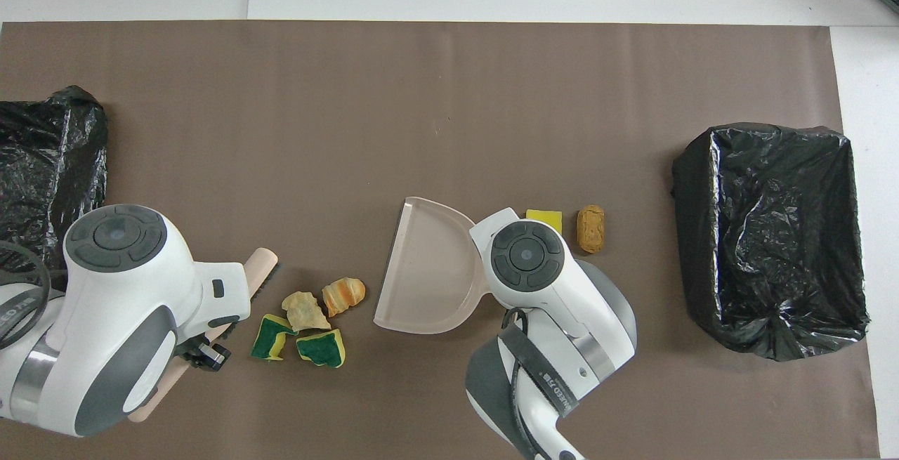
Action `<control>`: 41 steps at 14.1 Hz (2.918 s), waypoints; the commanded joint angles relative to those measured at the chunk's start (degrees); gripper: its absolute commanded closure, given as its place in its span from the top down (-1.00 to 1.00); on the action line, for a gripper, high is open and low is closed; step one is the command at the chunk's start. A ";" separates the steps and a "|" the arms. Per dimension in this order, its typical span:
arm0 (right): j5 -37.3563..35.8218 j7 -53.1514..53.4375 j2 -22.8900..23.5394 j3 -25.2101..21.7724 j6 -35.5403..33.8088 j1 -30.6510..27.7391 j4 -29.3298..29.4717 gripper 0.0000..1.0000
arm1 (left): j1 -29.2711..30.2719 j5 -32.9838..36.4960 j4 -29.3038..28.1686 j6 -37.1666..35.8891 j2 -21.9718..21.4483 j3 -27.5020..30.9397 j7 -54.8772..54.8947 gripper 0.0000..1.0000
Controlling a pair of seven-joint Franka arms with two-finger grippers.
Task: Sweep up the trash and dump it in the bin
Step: 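Reposition the brush with the left gripper behind the gathered trash pile, then sweep the trash pile into the dustpan with the left gripper's brush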
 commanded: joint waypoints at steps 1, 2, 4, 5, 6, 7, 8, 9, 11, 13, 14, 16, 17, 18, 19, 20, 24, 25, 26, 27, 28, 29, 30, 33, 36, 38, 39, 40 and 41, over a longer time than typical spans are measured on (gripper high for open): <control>-1.10 -1.78 0.07 0.12 1.33 -0.09 -0.70 -1.00 | -0.04 0.38 -9.31 -0.73 -8.70 -0.54 -13.23 -1.00; -1.10 -1.78 -0.01 0.21 1.33 -0.09 -0.70 -1.00 | -0.04 0.38 -11.86 -0.13 -10.72 -0.71 -19.54 -1.00; -1.10 -1.61 0.07 0.12 1.33 -0.09 -0.70 -1.00 | -0.22 0.38 -17.05 -0.03 -15.46 -0.80 -29.67 -1.00; -1.10 -1.61 -0.01 0.12 1.33 -0.09 -0.79 -1.00 | -0.57 -0.14 -18.46 -0.29 -16.79 -0.80 -34.06 -1.00; -1.10 -1.61 -0.01 0.21 1.33 -0.09 -0.70 -1.00 | -1.96 -1.28 -19.44 -0.12 -16.81 -0.80 -40.02 -1.00; -1.10 -1.61 -0.01 0.21 1.24 -0.09 -0.79 -1.00 | -3.45 -4.42 -20.40 0.84 -16.46 -0.71 -46.09 -1.00; -1.10 -1.61 -0.01 0.12 1.07 -0.09 -0.79 -1.00 | -4.17 -6.19 -21.63 2.85 -16.45 -0.80 -49.98 -1.00; -1.10 -1.61 -0.01 0.21 1.15 -0.09 -0.70 -1.00 | -4.69 -7.17 -22.51 4.43 -16.37 -0.80 -53.50 -1.00; -1.10 -1.61 -0.01 0.12 0.89 -0.09 -0.79 -1.00 | -8.02 -10.94 -22.87 6.81 -15.58 -0.71 -60.26 -1.00; -1.10 -1.61 -0.01 0.21 0.98 -0.09 -0.70 -1.00 | -11.80 -14.98 -22.87 11.54 -13.91 -0.80 -69.92 -1.00; -1.10 -1.61 -0.01 0.12 0.71 -0.09 -0.79 -1.00 | -13.39 -15.61 -22.61 13.74 -12.34 -0.71 -72.75 -1.00; -1.10 -1.61 0.07 0.21 0.89 -0.09 -0.70 -1.00 | -14.01 -19.55 -22.52 19.27 -9.18 -0.80 -75.23 -1.00; -1.10 -1.61 -0.01 0.21 0.71 -0.09 -0.70 -1.00 | -15.58 -19.75 -22.35 21.30 -7.68 -0.80 -76.63 -1.00; -1.10 -1.52 -0.01 0.12 0.63 -0.09 -0.70 -1.00 | -16.38 -20.27 -21.82 23.50 -6.53 -0.71 -76.99 -1.00; -1.10 -1.61 0.07 0.12 0.89 -0.09 -0.70 -1.00 | -16.30 -22.45 -20.51 25.44 -5.04 -0.71 -77.26 -1.00; -1.10 -1.61 -0.01 0.12 0.71 -0.09 -0.70 -1.00 | -16.30 -23.43 -17.54 26.15 -1.72 -0.63 -77.35 -1.00; -1.10 -1.61 -0.01 0.21 0.62 -0.09 -0.70 -1.00 | -15.78 -24.05 -7.07 29.66 9.20 -0.71 -76.21 -1.00; -1.10 -1.61 -0.01 0.12 0.62 -0.09 -0.70 -1.00 | -15.69 -24.05 -5.31 29.93 10.69 -0.71 -74.03 -1.00; -1.10 -1.61 -0.01 0.12 0.62 -0.09 -0.70 -1.00 | -15.60 -24.05 -3.64 30.11 11.57 -0.71 -70.35 -1.00; -1.10 -1.61 -0.01 0.12 0.62 -0.09 -0.70 -1.00 | -15.86 -24.05 -2.93 31.07 12.37 -0.71 -66.14 -1.00; -1.10 -1.61 -0.01 0.12 0.62 -0.17 -0.70 -1.00 | -16.47 -24.05 -2.92 33.69 12.55 -0.71 -61.84 -1.00; -1.10 -1.61 -0.01 0.12 0.62 -0.09 -0.70 -1.00 | -16.74 -24.05 -2.84 35.20 12.72 -0.89 -57.53 -1.00; -1.10 -1.61 -0.01 0.12 0.62 -0.17 -0.70 -1.00 | -18.05 -24.05 -2.75 35.38 12.64 -0.89 -53.05 -1.00; -1.10 -1.61 -0.01 0.12 0.62 -0.17 -0.70 -1.00 | -20.34 -24.05 -2.57 35.21 12.46 -1.15 -43.45 -1.00; -1.10 -1.61 -0.01 0.12 0.62 -0.17 -0.70 -1.00 | -24.73 -23.97 -0.91 35.04 12.37 -1.77 -39.30 -1.00; -1.10 -1.61 -0.01 0.12 0.62 -0.17 -0.70 -1.00 | -26.58 -23.27 0.07 33.37 12.20 -1.77 -39.20 -1.00; -1.10 -1.61 -0.01 0.12 0.62 -0.17 -0.70 -1.00 | -26.76 -23.00 0.07 31.80 11.85 -1.68 -39.20 -1.00; -1.10 -1.61 -0.01 0.12 0.62 -0.17 -0.70 -1.00 | -26.33 -22.39 0.33 29.52 11.50 -1.59 -38.94 -1.00; -1.10 -1.61 -0.01 0.12 0.62 -0.17 -0.70 -1.00 | -26.06 -20.82 1.03 27.06 10.89 -1.33 -38.68 -1.00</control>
